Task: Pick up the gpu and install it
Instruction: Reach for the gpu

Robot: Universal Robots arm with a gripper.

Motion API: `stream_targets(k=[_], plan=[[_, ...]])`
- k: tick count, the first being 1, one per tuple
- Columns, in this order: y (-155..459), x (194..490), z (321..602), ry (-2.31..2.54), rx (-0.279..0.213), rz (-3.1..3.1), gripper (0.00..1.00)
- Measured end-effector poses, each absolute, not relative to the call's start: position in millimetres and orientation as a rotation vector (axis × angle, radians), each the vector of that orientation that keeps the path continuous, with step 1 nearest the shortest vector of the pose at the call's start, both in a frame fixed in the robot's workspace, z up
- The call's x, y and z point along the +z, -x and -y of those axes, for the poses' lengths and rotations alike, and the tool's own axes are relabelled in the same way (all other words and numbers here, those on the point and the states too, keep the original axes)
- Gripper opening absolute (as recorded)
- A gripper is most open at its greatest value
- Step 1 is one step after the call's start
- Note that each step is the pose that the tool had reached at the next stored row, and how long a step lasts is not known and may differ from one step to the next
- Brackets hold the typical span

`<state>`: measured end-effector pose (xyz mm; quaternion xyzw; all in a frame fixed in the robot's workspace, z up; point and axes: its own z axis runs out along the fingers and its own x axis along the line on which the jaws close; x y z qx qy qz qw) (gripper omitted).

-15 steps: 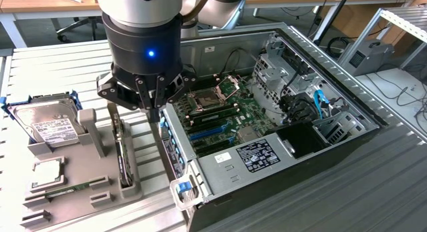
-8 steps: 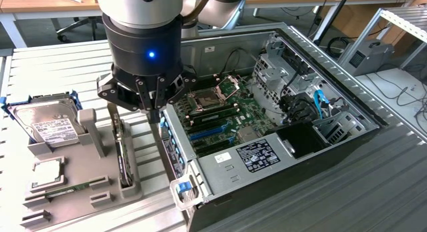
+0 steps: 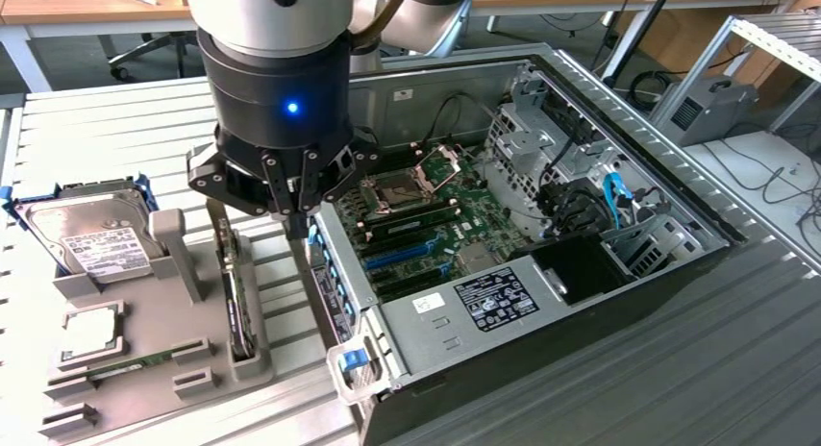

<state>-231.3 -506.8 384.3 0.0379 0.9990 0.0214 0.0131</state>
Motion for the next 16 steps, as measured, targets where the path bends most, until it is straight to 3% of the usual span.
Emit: stream_targets(k=[16], plan=[[231.3,383.8,511.9,-0.118,0.066,-3.113,0.11]])
